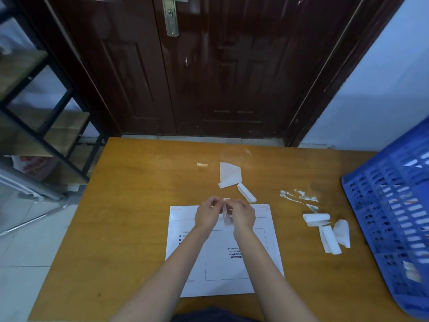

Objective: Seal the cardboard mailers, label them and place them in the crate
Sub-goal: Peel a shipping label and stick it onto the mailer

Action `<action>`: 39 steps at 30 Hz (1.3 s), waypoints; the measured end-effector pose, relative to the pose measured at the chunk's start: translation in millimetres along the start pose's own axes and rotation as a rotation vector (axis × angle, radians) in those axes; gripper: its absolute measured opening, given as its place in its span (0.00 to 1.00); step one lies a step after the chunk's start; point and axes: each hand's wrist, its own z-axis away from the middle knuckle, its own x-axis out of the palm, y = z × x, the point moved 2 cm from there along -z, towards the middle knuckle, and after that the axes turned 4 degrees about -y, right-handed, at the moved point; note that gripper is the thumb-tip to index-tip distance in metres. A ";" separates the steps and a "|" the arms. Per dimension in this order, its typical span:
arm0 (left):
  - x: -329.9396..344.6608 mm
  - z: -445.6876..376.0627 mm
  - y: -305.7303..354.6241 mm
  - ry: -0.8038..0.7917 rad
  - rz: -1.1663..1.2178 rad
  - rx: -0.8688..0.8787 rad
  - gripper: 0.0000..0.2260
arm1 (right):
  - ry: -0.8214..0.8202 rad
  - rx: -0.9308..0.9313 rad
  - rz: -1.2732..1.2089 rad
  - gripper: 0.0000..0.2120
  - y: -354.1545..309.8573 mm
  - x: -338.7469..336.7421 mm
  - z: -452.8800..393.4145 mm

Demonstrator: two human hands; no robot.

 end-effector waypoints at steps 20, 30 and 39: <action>-5.2 11.6 14.4 0.092 0.124 0.142 0.06 | -0.327 -0.105 -0.035 0.08 -6.8 -1.5 30.6; -3.2 7.2 5.8 -0.097 0.445 -0.119 0.08 | -0.521 0.003 -0.200 0.11 -4.4 -16.5 30.7; 5.1 15.7 6.1 0.057 -0.158 0.206 0.22 | -0.353 -0.257 0.176 0.17 -3.0 -22.4 33.1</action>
